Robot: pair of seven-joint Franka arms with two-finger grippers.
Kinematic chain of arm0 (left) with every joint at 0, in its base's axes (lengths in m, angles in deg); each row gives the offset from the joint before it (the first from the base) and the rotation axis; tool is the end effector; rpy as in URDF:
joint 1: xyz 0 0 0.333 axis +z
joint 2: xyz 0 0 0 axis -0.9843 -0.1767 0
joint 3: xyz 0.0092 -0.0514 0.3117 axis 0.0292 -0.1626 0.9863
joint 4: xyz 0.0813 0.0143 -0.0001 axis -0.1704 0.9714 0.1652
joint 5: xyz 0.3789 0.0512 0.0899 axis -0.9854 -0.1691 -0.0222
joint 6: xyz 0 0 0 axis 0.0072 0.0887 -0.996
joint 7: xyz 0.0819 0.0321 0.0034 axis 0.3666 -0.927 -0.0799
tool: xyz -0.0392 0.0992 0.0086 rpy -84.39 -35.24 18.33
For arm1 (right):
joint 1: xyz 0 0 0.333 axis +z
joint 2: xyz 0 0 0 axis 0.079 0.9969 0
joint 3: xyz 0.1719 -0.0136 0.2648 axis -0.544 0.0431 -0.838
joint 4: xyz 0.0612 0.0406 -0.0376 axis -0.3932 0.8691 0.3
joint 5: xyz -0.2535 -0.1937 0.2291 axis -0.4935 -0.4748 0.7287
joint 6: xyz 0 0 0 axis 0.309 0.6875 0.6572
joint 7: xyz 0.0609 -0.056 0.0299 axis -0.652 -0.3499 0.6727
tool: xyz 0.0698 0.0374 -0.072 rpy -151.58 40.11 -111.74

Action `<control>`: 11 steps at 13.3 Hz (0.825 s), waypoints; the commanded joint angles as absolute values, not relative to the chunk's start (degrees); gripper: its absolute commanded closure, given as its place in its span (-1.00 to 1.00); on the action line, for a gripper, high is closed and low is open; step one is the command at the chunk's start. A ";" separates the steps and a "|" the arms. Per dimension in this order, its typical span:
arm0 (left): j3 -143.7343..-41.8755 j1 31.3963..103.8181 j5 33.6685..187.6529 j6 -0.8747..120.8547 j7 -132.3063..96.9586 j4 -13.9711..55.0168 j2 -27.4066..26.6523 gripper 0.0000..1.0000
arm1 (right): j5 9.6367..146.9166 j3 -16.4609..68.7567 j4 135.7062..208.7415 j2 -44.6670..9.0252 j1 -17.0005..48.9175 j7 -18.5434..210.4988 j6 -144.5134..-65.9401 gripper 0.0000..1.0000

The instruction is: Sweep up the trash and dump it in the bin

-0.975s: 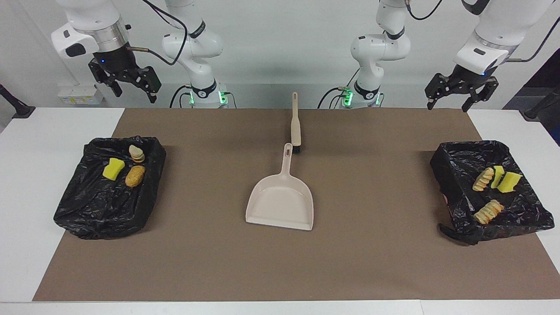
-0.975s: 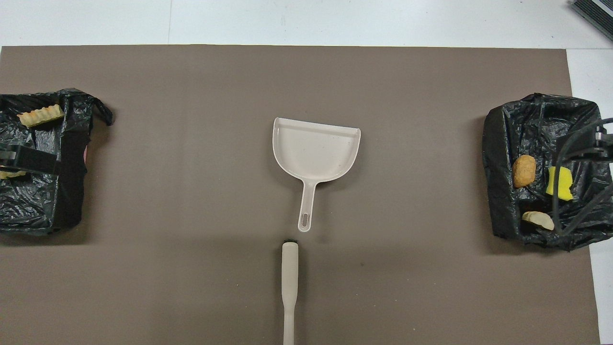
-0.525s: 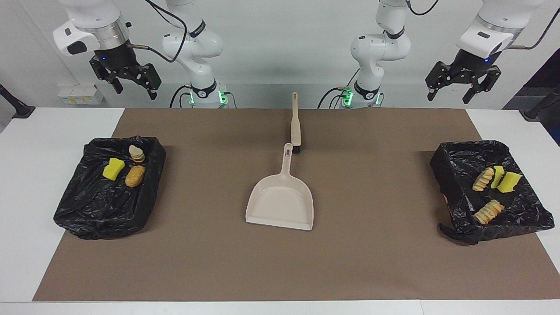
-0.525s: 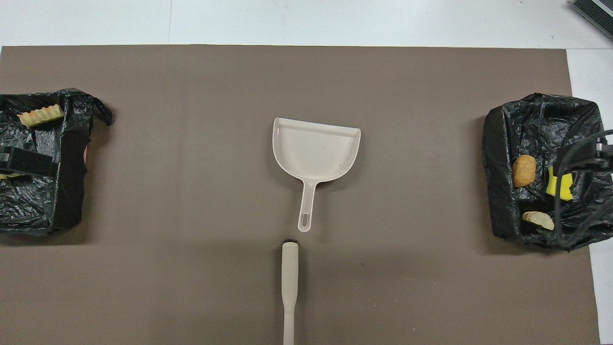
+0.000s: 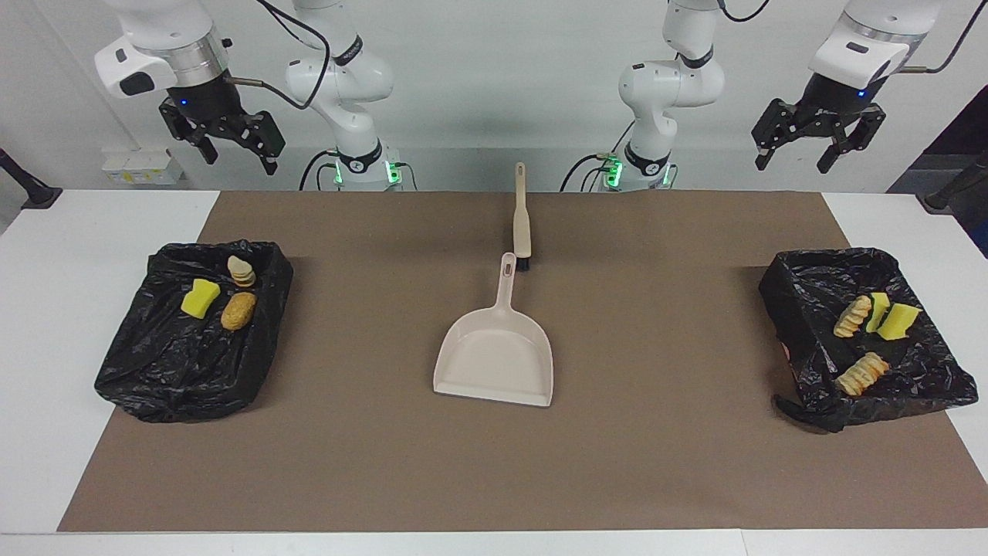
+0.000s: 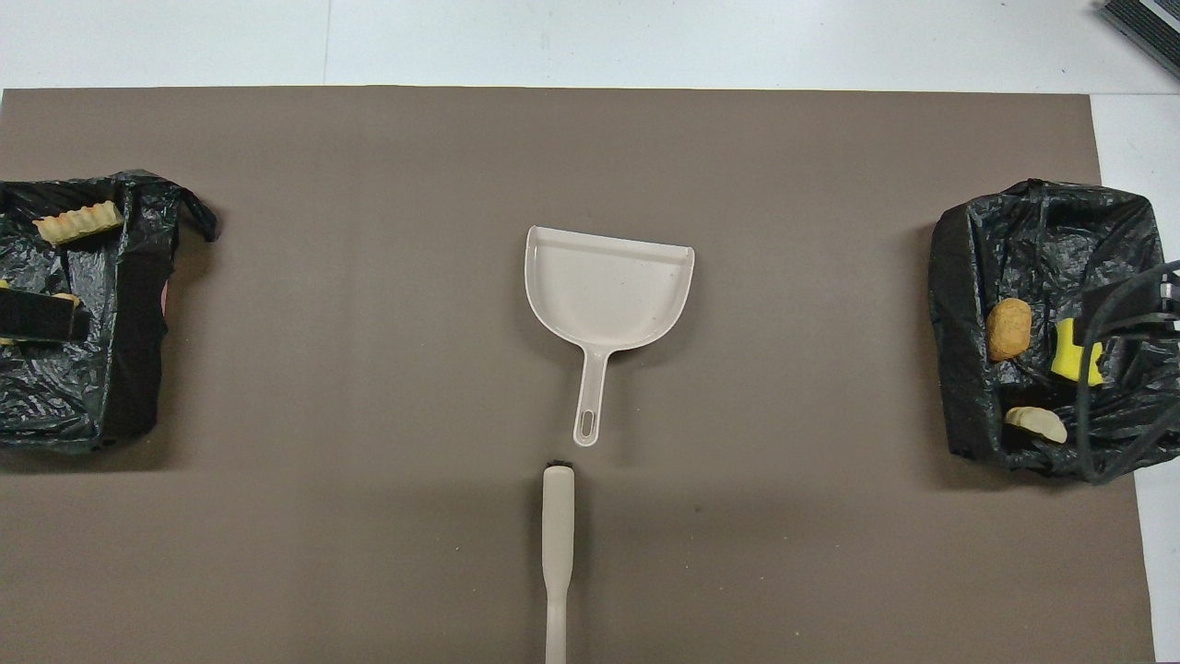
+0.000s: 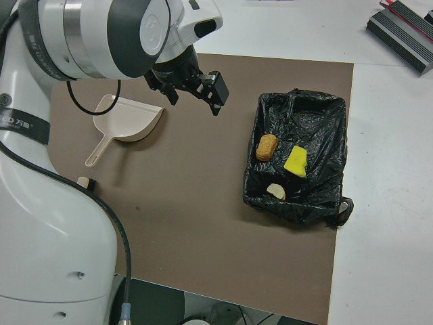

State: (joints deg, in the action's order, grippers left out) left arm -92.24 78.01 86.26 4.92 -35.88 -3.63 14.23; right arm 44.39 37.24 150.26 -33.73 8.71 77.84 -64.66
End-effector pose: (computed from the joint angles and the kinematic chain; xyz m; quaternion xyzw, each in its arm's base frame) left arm 0.5127 -0.0413 0.6982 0.9977 -0.0624 0.0252 0.0057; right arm 0.5249 -0.0048 0.6793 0.9948 -0.0906 -0.0339 0.0311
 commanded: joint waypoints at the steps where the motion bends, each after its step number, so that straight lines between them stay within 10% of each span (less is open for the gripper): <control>1: -92.15 77.80 86.93 4.14 -35.14 -2.28 15.40 -1.00 | 47.67 37.57 151.70 -34.74 8.31 80.60 -65.50 -1.00; 11: -92.06 77.80 86.93 4.40 -34.52 -0.35 16.89 -1.00 | 47.60 37.39 151.53 -34.66 8.49 79.72 -65.68 -1.00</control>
